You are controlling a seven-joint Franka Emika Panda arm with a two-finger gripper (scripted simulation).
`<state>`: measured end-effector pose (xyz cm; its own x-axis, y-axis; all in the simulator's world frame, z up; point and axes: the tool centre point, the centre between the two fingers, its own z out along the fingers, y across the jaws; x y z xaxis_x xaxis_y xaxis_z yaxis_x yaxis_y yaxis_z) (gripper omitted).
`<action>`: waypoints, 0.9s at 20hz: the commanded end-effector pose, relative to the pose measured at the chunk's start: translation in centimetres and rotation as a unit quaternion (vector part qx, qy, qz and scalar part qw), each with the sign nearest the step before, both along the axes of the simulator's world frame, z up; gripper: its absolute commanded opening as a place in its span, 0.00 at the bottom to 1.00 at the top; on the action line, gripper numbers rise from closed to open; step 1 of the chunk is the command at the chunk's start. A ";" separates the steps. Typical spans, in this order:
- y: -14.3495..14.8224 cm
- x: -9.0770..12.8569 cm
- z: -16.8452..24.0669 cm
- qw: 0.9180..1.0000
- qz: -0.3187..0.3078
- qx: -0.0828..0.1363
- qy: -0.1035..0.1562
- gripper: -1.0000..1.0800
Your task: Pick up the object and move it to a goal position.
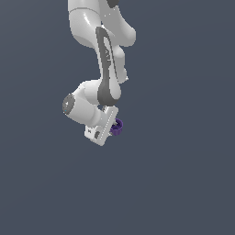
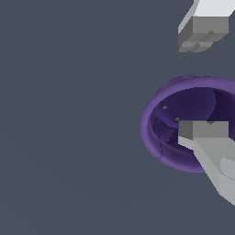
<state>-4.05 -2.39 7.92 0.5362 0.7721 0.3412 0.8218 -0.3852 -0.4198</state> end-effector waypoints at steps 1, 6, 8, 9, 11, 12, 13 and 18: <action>0.0 -0.1 -0.1 1.000 0.018 0.020 -0.013 0.62; 0.0 -0.1 -0.2 0.996 0.052 0.060 -0.041 0.62; 0.0 -0.1 -0.1 0.994 0.064 0.076 -0.053 0.62; 0.0 -0.1 -0.1 0.992 0.071 0.084 -0.060 0.62; 0.0 -0.1 -0.1 0.989 0.083 0.100 -0.073 0.62; -0.1 -0.1 -0.1 0.987 0.089 0.108 -0.080 0.62; -0.1 -0.1 0.0 0.985 0.095 0.115 -0.088 0.62; -0.2 0.1 0.3 0.973 0.122 0.152 -0.125 0.62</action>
